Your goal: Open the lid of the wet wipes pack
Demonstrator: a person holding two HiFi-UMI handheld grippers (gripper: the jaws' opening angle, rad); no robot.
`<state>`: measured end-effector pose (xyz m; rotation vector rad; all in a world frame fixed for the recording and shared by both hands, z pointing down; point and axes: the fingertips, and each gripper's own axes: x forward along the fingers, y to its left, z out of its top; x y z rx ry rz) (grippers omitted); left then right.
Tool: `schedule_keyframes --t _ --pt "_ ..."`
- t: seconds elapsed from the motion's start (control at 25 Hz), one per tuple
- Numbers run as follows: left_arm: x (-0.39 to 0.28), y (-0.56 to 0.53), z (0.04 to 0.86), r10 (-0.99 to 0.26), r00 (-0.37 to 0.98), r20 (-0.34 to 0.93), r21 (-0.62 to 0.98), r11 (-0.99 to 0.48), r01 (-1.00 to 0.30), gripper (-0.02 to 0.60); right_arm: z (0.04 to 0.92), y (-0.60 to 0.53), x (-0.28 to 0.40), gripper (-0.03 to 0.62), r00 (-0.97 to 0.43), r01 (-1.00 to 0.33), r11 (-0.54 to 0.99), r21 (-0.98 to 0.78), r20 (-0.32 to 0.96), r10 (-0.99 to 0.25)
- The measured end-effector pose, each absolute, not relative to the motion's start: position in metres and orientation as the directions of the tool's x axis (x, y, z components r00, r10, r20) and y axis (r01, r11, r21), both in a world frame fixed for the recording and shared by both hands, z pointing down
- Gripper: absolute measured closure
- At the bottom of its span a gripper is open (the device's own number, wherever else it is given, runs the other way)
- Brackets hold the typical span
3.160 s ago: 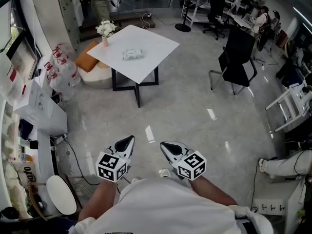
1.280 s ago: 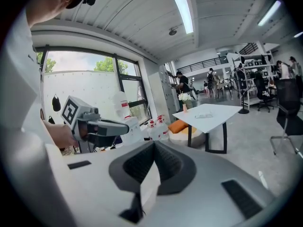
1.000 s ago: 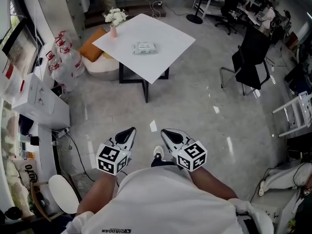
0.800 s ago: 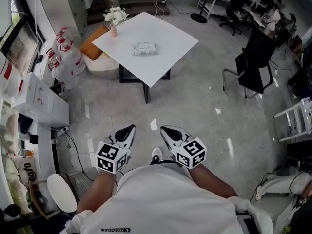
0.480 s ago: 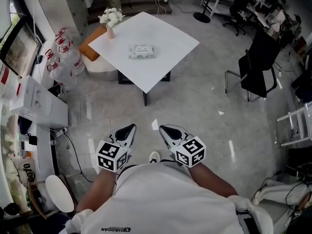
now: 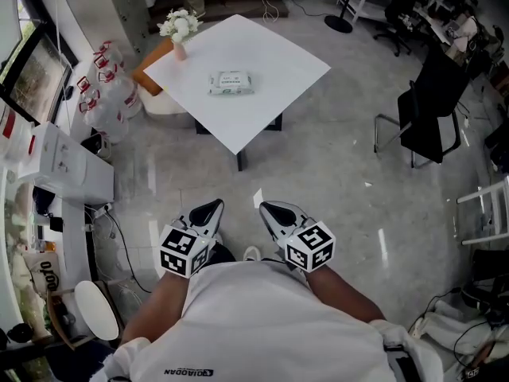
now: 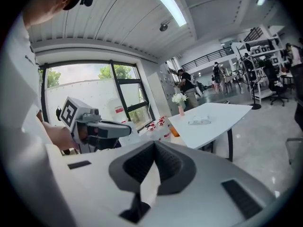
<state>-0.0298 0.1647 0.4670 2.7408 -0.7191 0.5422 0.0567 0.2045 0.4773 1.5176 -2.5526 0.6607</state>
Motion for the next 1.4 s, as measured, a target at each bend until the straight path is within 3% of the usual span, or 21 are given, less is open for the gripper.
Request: schedule_keyframes --t 0.84,1.4 --pt "0.000 0.093 0.482 -0.389 0.823 0.414 0.183 -0.850 -0.494 0.574 0.497 0.152 0.079 0.588 -0.480 -0.872 0.387 -0.301 0.368 -0.796" --pt "0.001 -0.062 0.467 -0.408 0.816 0.409 0.155 -0.850 -0.503 0.574 0.483 -0.002 0.088 0.588 -0.461 -0.885 0.378 -0.273 0.390 -0.797"
